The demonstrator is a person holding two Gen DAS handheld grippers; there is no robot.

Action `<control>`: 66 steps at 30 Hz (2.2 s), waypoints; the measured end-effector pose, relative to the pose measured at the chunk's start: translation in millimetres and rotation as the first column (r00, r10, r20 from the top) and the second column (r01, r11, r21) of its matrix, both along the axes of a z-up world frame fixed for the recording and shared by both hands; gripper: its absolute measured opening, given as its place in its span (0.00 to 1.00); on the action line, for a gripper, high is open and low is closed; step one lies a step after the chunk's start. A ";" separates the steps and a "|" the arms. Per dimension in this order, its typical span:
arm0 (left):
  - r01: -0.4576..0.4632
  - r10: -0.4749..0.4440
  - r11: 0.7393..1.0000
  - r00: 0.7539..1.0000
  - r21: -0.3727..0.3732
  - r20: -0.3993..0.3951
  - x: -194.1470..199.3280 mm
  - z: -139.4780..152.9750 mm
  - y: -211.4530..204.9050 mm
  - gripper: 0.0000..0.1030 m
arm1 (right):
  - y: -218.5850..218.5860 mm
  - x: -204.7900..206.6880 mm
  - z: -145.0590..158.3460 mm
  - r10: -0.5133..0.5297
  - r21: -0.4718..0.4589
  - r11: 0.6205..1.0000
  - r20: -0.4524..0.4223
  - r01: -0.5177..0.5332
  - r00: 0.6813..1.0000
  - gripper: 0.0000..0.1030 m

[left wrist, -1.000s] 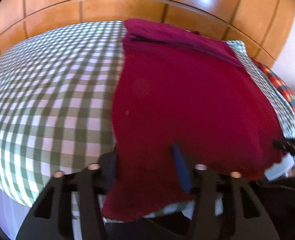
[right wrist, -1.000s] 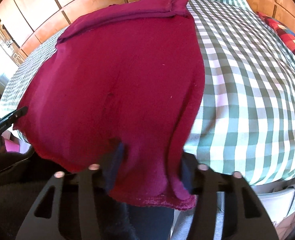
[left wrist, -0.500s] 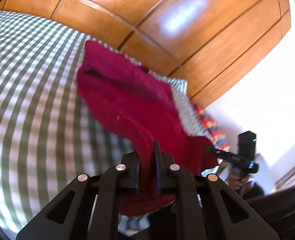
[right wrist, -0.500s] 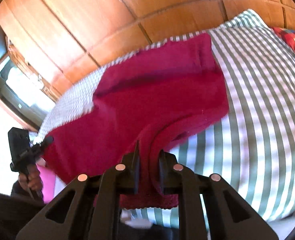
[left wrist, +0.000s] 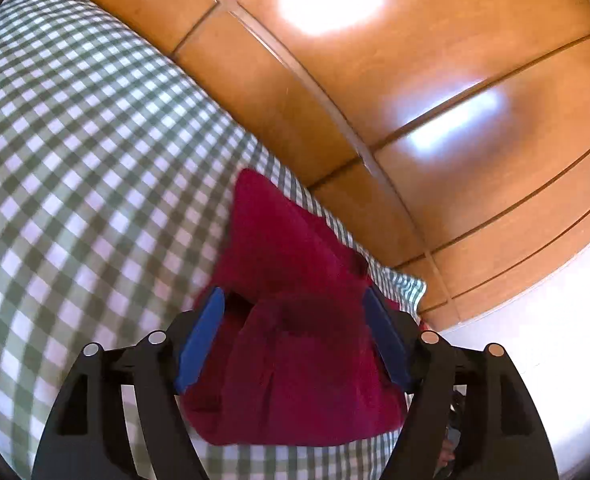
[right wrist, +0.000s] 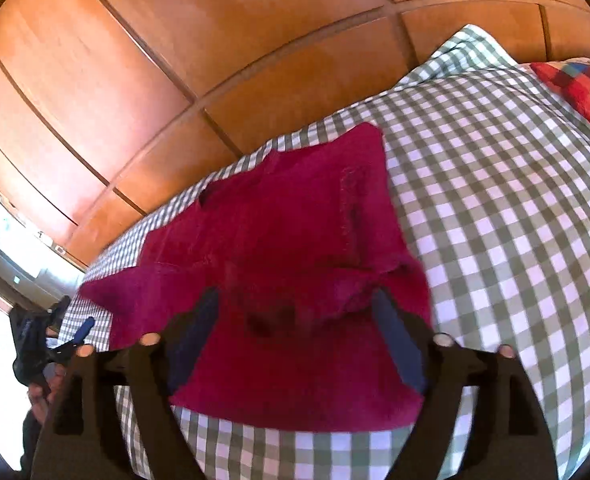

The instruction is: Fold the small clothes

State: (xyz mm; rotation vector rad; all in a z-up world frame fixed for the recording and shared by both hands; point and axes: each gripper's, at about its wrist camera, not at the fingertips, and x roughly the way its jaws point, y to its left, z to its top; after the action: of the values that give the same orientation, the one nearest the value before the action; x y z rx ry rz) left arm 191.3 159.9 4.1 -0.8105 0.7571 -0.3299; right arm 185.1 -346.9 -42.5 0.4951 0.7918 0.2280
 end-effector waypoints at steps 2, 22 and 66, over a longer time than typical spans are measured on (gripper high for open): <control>0.014 -0.013 0.998 1.000 0.057 -0.016 -5.6 -9.9 3.0 0.68 | -10.1 -17.3 -5.4 -0.021 -0.033 0.999 0.007 0.021 1.000 0.87; 0.403 -0.404 0.852 0.912 0.334 -0.069 -84.2 -60.9 -50.3 0.21 | 16.7 -66.6 -60.9 0.064 -0.267 0.958 -0.148 -0.102 0.987 0.17; 0.225 -0.272 0.937 0.950 0.267 0.152 -21.8 12.6 -22.1 0.07 | -1.7 23.4 17.1 -0.100 -0.344 0.932 0.052 0.112 0.994 0.08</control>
State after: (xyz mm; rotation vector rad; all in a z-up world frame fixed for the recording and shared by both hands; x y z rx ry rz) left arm 169.5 137.8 16.7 -0.4405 0.7085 -0.5213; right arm 208.5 -348.7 -25.3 0.1987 0.7501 -0.0062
